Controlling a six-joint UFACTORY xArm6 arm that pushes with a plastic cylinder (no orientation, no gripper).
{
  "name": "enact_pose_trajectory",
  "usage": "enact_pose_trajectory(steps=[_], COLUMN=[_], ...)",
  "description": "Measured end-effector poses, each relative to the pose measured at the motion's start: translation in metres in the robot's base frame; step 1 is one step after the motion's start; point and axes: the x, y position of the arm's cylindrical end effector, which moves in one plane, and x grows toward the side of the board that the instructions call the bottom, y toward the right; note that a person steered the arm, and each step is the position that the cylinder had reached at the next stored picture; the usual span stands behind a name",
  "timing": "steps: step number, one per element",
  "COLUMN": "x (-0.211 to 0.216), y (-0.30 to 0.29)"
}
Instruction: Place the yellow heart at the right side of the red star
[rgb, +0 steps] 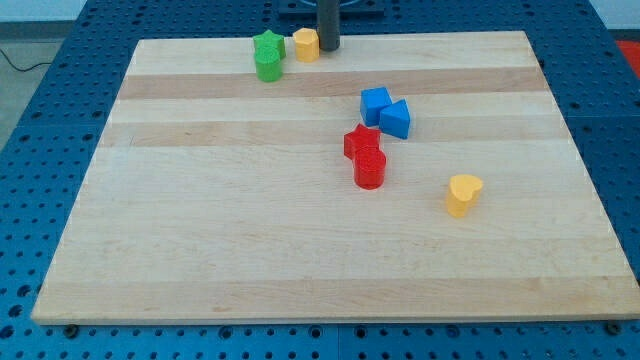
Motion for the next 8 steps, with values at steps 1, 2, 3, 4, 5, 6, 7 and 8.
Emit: enact_pose_trajectory(steps=[1,2,3,4,5,6,7,8], x=[0.0,0.0,0.016,0.059,0.136,0.226,0.3,0.346], y=[-0.004,0.006,0.102,0.212,0.279,0.302,0.29,0.246])
